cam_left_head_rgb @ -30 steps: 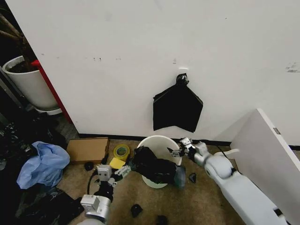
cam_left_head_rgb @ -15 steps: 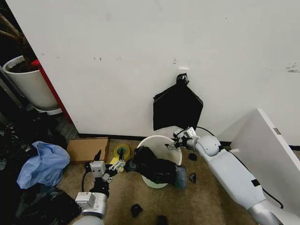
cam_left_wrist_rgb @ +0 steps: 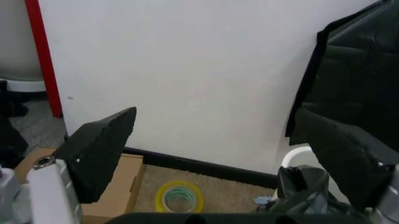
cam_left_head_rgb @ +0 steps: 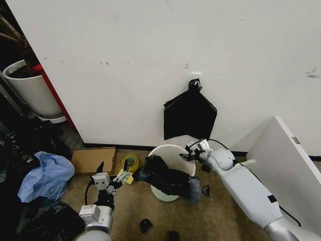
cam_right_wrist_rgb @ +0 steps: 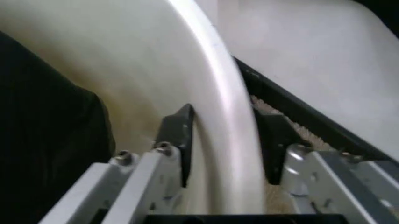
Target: Place the garbage bag over the trash bin.
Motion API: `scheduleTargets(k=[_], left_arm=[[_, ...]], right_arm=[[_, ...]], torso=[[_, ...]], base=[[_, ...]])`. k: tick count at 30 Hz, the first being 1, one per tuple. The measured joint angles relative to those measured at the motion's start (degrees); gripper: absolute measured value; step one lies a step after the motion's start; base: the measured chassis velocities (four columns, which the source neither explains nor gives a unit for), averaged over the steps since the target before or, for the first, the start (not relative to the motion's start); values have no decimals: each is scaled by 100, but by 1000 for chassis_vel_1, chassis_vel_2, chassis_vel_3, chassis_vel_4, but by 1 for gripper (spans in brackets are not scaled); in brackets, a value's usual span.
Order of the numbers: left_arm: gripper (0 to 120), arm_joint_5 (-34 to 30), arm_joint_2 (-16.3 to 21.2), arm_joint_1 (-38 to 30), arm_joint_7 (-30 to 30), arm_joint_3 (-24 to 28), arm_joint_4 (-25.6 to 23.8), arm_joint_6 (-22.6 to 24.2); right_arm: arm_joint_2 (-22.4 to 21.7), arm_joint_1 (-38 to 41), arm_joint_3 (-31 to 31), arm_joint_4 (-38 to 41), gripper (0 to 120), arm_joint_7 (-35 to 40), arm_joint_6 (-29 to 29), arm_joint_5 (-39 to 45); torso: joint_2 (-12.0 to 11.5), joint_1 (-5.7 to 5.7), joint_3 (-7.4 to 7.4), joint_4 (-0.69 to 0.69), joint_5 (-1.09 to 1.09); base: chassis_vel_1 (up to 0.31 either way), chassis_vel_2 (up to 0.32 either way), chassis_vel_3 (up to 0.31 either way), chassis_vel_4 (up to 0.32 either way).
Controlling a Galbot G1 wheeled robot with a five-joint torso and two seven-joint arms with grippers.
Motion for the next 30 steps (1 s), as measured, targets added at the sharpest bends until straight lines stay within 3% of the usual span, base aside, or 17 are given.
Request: scheduleTargets(k=[5, 6, 10, 12, 14, 19, 26, 30], left_arm=[[100, -28, -15, -77, -50, 2, 40, 2], [100, -28, -15, -77, -50, 2, 40, 2], [100, -49, -21, -125, -64, 31, 71, 2], [100, -55, -19, -156, -69, 69, 78, 2], [100, -57, -16, -173, -69, 83, 79, 2], [100, -125, -6, -276, -69, 166, 81, 42], [100, -148, -14, -339, -59, 250, -27, 101], [100, -153, -3, -323, -58, 249, -82, 104]], right_arm=[[-220, -365, -56, 660, 5, 1424, -305, 1242], [-220, -365, -56, 660, 5, 1424, -305, 1242], [-404, -912, -17, 1388, 1, 3100, -220, 2533], [-509, -1391, 151, 1908, 1, 4170, -2, 3349], [-535, -1536, 221, 2063, 0, 4400, 94, 3541], [-495, -2416, 612, 2939, 0, 5906, 930, 4244], [-138, -3171, 989, 3375, 0, 7050, 1909, 4597], [-16, -3469, 1029, 3448, 0, 7120, 2188, 4647]], torso=[[0, 0, 0, 1, 0], [0, 0, 0, 1, 0], [0, 0, 1, 1, 1], [0, 0, 1, -2, 0], [0, 0, 1, -1, 0], [0, -1, 1, -1, -1], [0, -1, 0, -2, -1], [0, -1, 0, -1, -1]], base=[[0, 0, 0, 0], [0, 0, 0, 0], [0, 0, 0, 0], [0, 0, 0, 0], [0, 0, 0, 0], [0, 0, 0, 0], [0, 0, 0, 0], [0, 0, 0, 0]])
